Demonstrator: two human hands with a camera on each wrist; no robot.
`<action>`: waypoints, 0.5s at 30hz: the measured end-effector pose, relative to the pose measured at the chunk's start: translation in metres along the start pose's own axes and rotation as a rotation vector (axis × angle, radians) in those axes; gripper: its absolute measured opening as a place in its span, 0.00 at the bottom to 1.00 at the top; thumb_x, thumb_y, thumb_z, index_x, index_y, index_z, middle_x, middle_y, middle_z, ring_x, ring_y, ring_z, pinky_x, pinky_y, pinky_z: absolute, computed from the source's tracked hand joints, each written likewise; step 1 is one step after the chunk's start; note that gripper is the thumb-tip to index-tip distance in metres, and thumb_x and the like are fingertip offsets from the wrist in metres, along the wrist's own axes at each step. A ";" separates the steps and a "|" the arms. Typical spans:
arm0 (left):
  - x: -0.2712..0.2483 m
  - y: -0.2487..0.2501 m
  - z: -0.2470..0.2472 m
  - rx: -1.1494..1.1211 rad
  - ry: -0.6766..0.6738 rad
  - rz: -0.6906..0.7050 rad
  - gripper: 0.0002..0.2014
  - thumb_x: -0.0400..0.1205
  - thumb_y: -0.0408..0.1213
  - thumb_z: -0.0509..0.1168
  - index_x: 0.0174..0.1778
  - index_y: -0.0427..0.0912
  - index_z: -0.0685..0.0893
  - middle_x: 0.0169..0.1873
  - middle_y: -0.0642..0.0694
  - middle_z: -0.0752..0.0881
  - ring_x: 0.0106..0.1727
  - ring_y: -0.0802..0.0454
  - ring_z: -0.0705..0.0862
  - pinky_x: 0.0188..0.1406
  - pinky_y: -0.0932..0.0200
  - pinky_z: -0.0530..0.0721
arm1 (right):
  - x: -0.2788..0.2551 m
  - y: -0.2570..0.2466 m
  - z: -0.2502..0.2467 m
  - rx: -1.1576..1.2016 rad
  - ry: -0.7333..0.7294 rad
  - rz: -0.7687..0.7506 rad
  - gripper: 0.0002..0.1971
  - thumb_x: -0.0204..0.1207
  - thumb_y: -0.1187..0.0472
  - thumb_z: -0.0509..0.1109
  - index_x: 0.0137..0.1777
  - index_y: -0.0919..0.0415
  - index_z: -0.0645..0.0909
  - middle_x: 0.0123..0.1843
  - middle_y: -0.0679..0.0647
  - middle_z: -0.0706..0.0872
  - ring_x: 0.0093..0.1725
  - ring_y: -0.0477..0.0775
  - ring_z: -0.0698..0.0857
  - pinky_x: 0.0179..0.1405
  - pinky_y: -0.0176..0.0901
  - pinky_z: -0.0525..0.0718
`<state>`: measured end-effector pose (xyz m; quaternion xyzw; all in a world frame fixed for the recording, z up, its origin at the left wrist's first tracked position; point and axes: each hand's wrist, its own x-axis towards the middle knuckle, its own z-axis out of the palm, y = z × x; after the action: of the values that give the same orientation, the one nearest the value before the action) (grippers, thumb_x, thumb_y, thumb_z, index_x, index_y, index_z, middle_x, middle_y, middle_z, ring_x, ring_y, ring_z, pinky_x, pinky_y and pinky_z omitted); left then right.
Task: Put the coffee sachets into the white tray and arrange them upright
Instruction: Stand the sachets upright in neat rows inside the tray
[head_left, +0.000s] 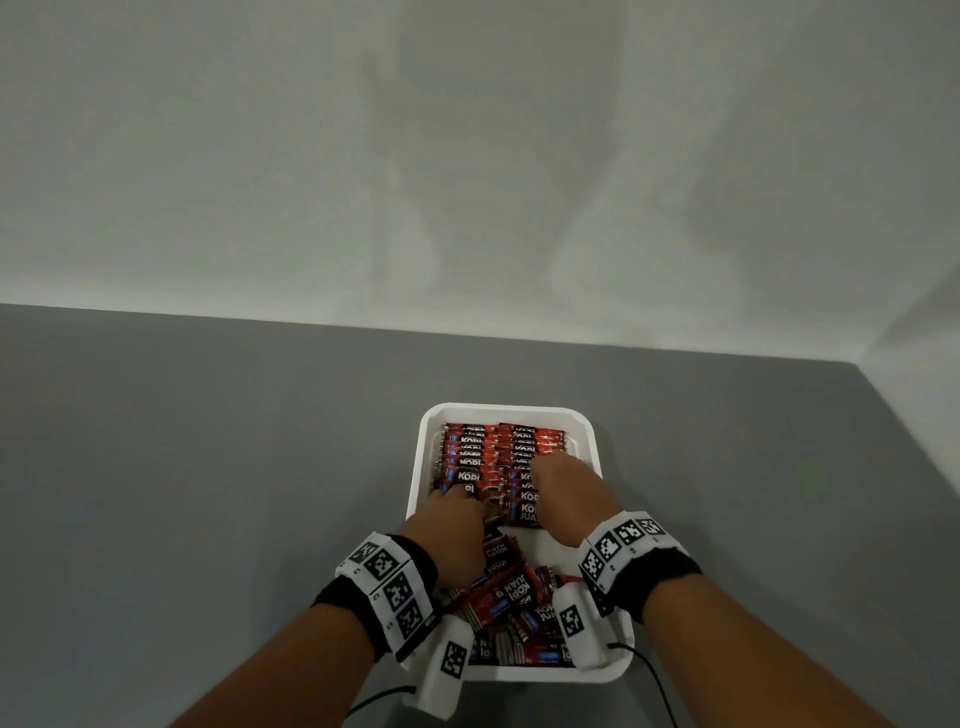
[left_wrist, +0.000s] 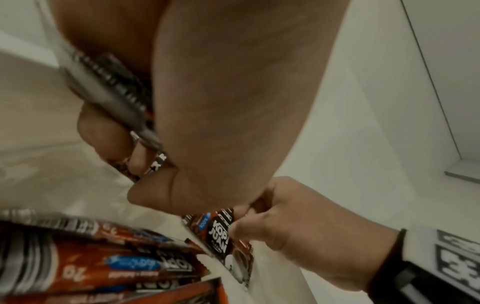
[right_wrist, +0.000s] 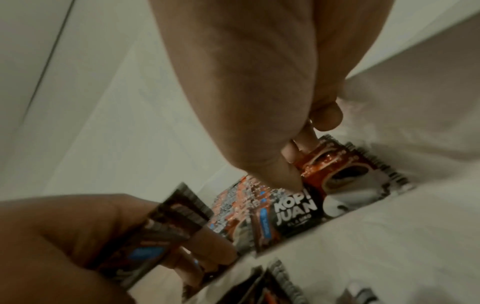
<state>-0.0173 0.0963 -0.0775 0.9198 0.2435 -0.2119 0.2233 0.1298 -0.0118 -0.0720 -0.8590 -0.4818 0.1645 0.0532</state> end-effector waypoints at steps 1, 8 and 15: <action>0.001 0.000 0.002 0.004 0.006 0.003 0.25 0.80 0.41 0.66 0.75 0.47 0.78 0.70 0.40 0.74 0.73 0.37 0.73 0.75 0.43 0.76 | -0.003 0.001 -0.002 0.031 0.011 -0.008 0.10 0.77 0.70 0.66 0.43 0.54 0.73 0.45 0.52 0.79 0.46 0.57 0.83 0.46 0.51 0.86; 0.004 -0.005 0.008 -0.020 0.042 0.004 0.28 0.78 0.44 0.66 0.76 0.48 0.73 0.70 0.42 0.73 0.74 0.38 0.70 0.75 0.40 0.75 | -0.037 0.013 0.013 0.090 -0.186 -0.085 0.13 0.83 0.52 0.65 0.63 0.52 0.86 0.61 0.49 0.83 0.60 0.54 0.84 0.59 0.49 0.84; 0.011 -0.008 0.012 0.015 0.006 0.006 0.33 0.75 0.47 0.63 0.80 0.55 0.70 0.72 0.45 0.72 0.75 0.39 0.69 0.77 0.38 0.73 | -0.041 0.012 0.030 -0.110 -0.182 -0.128 0.25 0.84 0.36 0.57 0.71 0.50 0.78 0.69 0.50 0.76 0.71 0.55 0.74 0.73 0.55 0.72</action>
<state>-0.0163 0.1007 -0.0951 0.9228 0.2396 -0.2102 0.2163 0.1102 -0.0549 -0.0937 -0.8096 -0.5468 0.2116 -0.0275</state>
